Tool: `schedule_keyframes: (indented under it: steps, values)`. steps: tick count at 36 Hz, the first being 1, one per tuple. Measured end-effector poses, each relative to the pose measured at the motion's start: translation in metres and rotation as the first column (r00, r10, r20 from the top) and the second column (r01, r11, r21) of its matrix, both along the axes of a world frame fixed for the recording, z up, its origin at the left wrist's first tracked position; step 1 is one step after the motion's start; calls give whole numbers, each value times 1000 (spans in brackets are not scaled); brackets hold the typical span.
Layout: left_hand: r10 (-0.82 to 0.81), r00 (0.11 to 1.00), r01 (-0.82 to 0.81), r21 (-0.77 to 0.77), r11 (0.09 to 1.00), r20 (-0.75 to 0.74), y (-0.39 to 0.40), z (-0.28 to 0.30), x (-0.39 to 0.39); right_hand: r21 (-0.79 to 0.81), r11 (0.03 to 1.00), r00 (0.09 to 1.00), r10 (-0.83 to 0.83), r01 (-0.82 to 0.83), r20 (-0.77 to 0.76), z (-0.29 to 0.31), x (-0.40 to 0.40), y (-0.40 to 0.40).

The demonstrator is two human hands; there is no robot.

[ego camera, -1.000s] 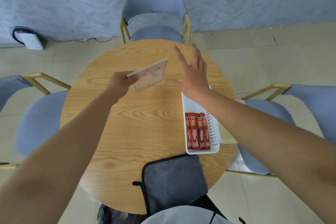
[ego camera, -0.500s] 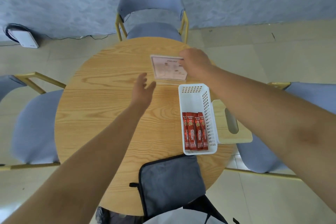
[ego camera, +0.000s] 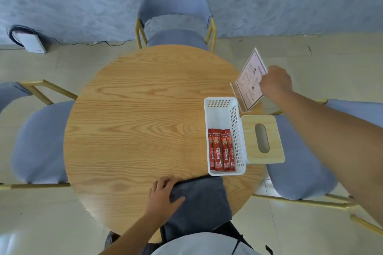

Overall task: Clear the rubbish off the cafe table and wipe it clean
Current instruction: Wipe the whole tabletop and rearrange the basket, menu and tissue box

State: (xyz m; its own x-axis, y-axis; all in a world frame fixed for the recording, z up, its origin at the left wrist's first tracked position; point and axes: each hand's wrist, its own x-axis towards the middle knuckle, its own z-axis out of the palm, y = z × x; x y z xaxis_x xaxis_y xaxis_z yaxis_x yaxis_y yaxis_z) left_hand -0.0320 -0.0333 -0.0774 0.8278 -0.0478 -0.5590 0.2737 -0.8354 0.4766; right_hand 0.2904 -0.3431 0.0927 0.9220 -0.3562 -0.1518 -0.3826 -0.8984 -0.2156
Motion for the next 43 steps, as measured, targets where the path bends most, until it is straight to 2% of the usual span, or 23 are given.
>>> schedule_keyframes:
  steps: [3, 7, 11, 13, 15, 18, 20, 23, 25, 28, 30, 32, 34, 37, 40, 43]
  values:
    - [-91, 996, 91, 56, 994, -2, 2, -1, -3, 37, 999, 1000, -10, 10, -2, 2, -13, -4]
    - [-122, 992, 123, 93, 988, -14, -2, 2, 8, 93, 996, 1000, 4, -4, -2, 6, -24, -5]
    - [-158, 986, 163, 115, 980, -57, -12, 7, 18, 85, 996, 1000, 5, -6, 19, 7, -32, -6]
    - [-185, 979, 193, 116, 974, -82, -18, 10, 21, 59, 998, 994, 0, -6, 106, 11, -37, -3]
    - [-215, 971, 227, 127, 966, -102, -22, 10, 26, 46, 998, 963, 28, -42, 267, 17, -43, 5]
    - [-223, 967, 239, 133, 962, -122, -29, 10, 31, 69, 974, 869, 158, -214, 469, 25, -65, 28]
    - [-231, 959, 249, 101, 963, -163, -32, 9, 33, 118, 919, 824, 273, -376, 496, 20, -92, 47]
    - [-192, 951, 189, -35, 981, -242, -34, 14, 30, 232, 770, 791, 508, -595, 342, -7, -146, 75]
    - [-173, 951, 153, -93, 984, -258, -32, 21, 28, 305, 647, 711, 674, -699, 201, -26, -180, 91]
    - [-157, 938, 110, -164, 980, -308, -22, 25, 26, 412, 484, 492, 866, -772, -96, -48, -215, 115]
    - [-171, 905, 85, -229, 970, -389, -14, 33, 26, 487, 436, 324, 897, -757, -300, -60, -231, 129]
    - [-257, 860, 149, -266, 953, -441, -4, 45, 26, 513, 424, 174, 869, -746, -464, -73, -244, 141]
    - [-344, 810, 220, -298, 929, -474, 7, 49, 23, 515, 428, 74, 817, -743, -572, -83, -255, 152]
    - [-418, 750, 260, -354, 899, -512, 21, 50, 18, 541, 499, 22, 749, -677, -663, -98, -261, 162]
    - [-339, 767, 166, -342, 925, -545, 33, 54, 13, 553, 582, 6, 692, -596, -722, -108, -261, 166]
    - [-257, 751, 79, -303, 950, -609, 49, 58, 17, 584, 617, 12, 693, -528, -721, -112, -251, 174]
